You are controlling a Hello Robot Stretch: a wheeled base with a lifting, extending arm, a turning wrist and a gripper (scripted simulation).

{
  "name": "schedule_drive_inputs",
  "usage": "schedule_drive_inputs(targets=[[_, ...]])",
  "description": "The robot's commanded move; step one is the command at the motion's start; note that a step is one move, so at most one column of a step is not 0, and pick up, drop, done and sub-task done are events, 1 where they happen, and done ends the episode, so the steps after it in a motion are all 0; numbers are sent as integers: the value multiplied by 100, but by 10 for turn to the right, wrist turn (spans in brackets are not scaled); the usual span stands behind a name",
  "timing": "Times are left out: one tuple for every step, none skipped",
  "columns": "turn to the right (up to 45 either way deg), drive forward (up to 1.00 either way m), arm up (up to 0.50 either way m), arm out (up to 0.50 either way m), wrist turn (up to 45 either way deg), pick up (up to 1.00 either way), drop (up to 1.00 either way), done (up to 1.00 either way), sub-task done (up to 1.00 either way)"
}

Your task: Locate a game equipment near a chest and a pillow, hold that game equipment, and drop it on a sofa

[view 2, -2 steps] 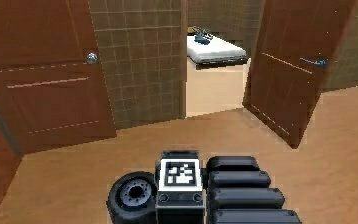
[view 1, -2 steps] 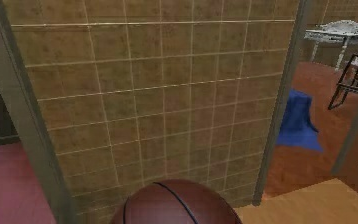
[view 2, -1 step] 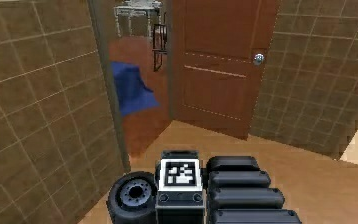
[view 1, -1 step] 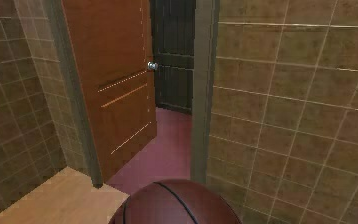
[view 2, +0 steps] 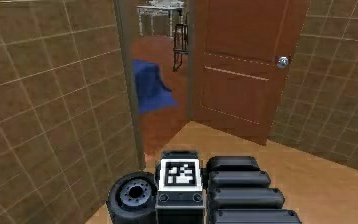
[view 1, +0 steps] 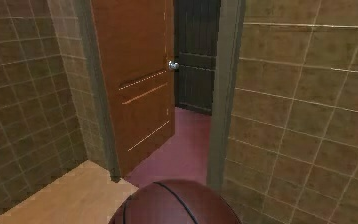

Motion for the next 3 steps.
schedule_drive_inputs(targets=[[0,30,0,0,0,0,0,0,0],[-120,0,0,0,0,0,0,0,0],[0,85,0,0,0,0,0,0,0]])
